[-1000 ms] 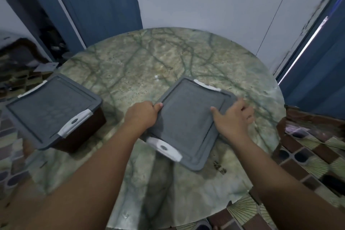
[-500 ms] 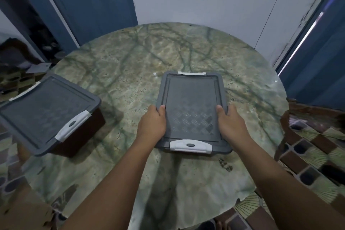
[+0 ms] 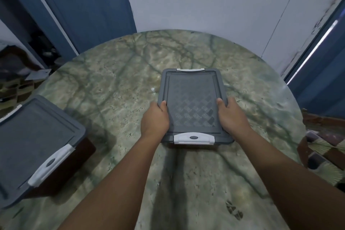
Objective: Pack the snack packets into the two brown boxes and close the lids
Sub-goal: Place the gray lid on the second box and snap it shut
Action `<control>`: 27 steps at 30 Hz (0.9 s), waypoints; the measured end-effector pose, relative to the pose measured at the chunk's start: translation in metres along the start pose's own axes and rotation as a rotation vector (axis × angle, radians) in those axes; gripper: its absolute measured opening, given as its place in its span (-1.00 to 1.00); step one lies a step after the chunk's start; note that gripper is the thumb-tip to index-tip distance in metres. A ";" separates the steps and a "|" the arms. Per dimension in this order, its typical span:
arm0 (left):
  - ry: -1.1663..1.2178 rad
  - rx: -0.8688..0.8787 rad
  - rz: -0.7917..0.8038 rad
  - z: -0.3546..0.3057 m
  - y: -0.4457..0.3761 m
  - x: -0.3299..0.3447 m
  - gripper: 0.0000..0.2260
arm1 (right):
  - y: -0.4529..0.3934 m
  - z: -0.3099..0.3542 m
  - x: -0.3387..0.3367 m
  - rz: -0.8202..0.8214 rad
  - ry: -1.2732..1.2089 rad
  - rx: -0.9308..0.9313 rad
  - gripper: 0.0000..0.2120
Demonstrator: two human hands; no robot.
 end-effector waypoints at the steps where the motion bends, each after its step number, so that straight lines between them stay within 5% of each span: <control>1: -0.003 -0.004 -0.008 -0.006 -0.009 0.002 -0.60 | -0.013 0.001 0.002 0.006 0.004 -0.002 -0.62; 13: 0.003 -0.052 -0.049 -0.061 -0.095 0.019 -0.61 | -0.135 0.015 0.019 0.066 0.004 -0.047 -0.60; 23: -0.015 -0.071 -0.108 -0.064 -0.088 0.011 -0.63 | -0.136 0.020 0.014 0.023 0.055 -0.065 -0.55; 27: 0.033 0.003 -0.205 -0.061 -0.069 -0.014 -0.68 | -0.117 0.035 -0.006 -0.131 0.146 -0.159 -0.55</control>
Point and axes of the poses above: each hand's wrist, its own y-axis away from the middle knuckle, its own x-axis out of the palm, z = x × y, the point moved 8 cm from there along -y, towards the middle knuckle, and after that the axes turned 13 degrees about -x, right-handed, at the moved point
